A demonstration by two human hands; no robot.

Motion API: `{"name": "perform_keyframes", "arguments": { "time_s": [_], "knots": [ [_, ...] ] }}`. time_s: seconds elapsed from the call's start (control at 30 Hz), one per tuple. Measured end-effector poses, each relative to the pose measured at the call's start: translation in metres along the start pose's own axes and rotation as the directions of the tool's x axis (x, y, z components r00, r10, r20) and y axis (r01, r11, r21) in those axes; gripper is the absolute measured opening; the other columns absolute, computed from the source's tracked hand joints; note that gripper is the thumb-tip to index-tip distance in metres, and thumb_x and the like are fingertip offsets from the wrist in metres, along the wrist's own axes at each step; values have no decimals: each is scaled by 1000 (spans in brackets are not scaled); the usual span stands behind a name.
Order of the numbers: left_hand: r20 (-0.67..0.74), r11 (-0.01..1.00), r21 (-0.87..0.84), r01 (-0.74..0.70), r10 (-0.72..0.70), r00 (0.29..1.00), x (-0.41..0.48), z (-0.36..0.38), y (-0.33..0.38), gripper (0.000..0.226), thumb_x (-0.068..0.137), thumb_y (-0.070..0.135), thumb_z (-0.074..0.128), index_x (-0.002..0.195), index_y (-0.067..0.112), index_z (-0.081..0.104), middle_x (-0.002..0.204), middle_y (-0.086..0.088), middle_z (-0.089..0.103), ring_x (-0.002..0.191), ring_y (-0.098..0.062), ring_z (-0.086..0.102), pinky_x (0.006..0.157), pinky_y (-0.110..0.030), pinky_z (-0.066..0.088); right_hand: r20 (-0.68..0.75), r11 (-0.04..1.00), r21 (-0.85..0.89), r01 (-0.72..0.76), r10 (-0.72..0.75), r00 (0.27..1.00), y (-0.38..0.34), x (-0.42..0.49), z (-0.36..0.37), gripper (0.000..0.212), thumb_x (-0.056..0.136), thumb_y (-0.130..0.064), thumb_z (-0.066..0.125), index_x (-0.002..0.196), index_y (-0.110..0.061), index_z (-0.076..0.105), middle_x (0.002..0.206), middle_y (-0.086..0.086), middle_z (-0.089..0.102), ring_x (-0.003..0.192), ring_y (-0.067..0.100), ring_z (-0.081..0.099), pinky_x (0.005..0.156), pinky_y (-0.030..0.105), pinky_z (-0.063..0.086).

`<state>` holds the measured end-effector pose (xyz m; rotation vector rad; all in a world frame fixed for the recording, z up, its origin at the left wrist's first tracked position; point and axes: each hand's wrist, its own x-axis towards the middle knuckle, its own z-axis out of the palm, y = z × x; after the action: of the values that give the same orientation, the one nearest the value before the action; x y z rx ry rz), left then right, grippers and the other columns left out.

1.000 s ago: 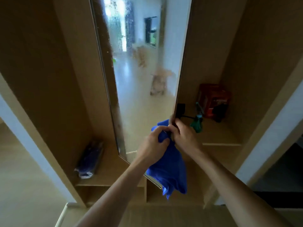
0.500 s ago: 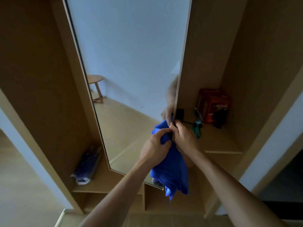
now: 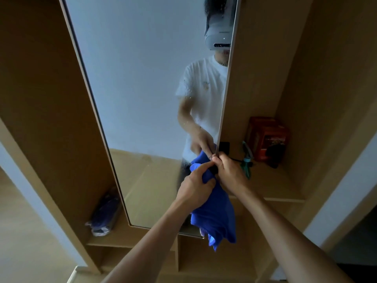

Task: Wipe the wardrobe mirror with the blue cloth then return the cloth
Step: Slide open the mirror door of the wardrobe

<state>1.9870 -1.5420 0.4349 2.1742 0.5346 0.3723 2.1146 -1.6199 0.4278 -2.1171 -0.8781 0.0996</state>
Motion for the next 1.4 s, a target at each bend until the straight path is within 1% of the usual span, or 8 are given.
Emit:
{"name": "perform_keyframes", "arguments": {
  "time_s": [0.47, 0.67, 0.83, 1.0, 1.1, 1.17, 1.3, 1.4],
  "knots": [
    [-28, 998, -48, -37, 36, 999, -13, -16, -8, 55, 101, 26, 55, 149, 47, 39, 140, 3, 56, 114, -16, 57, 93, -32, 52, 33, 995, 67, -80, 78, 996, -8, 2, -2, 35, 106, -40, 34, 121, -22, 60, 83, 3, 70, 77, 23, 69, 77, 43, 55],
    [-47, 990, -122, -74, 69, 996, -31, -19, -8, 52, 101, 24, 55, 145, 50, 42, 138, 7, 58, 114, -13, 59, 95, -36, 54, 50, 993, 58, -105, 102, 994, -10, -20, -2, 50, 102, -49, 38, 146, -27, 42, 130, 2, 64, 107, 23, 65, 91, 45, 54],
    [-78, 965, -246, -90, 72, 994, -49, -29, -11, 50, 102, 19, 56, 132, 58, 47, 123, 26, 58, 105, 12, 57, 78, -8, 49, 149, 973, 162, -164, 141, 979, -14, -46, -6, 53, 104, -47, 40, 151, -22, 38, 136, -3, 59, 109, 10, 58, 84, 28, 45],
    [-97, 895, -434, -102, 65, 993, -64, -43, -17, 47, 101, 17, 59, 134, 50, 55, 132, 25, 61, 118, 4, 58, 93, -20, 53, 150, 980, 161, -116, 91, 985, -17, -64, -2, 48, 100, -60, 41, 132, -28, 56, 120, -10, 63, 102, 3, 60, 71, 21, 44],
    [-94, 808, -583, -80, 31, 995, -73, -50, -16, 43, 101, 17, 60, 134, 45, 59, 133, 17, 63, 120, -5, 62, 96, -30, 55, 116, 966, 228, -121, 97, 989, -22, -72, 1, 55, 95, -67, 43, 130, -28, 58, 122, -9, 62, 107, 5, 60, 83, 27, 50],
    [-86, 743, -666, -67, 14, 996, -79, -56, -16, 42, 101, 18, 60, 134, 44, 60, 135, 12, 63, 122, -13, 63, 99, -40, 55, 143, 922, 335, -197, 157, 977, -27, -78, 1, 68, 86, -78, 45, 133, -31, 54, 129, -9, 59, 115, 9, 58, 92, 34, 52],
    [-117, 632, -769, -96, 8, 993, -87, -69, -11, 42, 99, 22, 60, 135, 42, 59, 139, 10, 60, 123, -22, 63, 100, -49, 54, 261, 748, 575, -332, 216, 941, -49, -87, -4, 57, 84, -72, 56, 120, -28, 59, 121, -8, 66, 105, 11, 66, 75, 27, 51],
    [-121, 541, -834, -107, 11, 993, -90, -80, -6, 42, 99, 20, 59, 135, 43, 60, 136, 12, 62, 120, -22, 66, 94, -46, 58, 340, 601, 704, -379, 183, 922, -61, -90, -3, 57, 81, -68, 64, 126, -31, 64, 118, -7, 73, 106, 14, 71, 94, 42, 57]
  ]
}}
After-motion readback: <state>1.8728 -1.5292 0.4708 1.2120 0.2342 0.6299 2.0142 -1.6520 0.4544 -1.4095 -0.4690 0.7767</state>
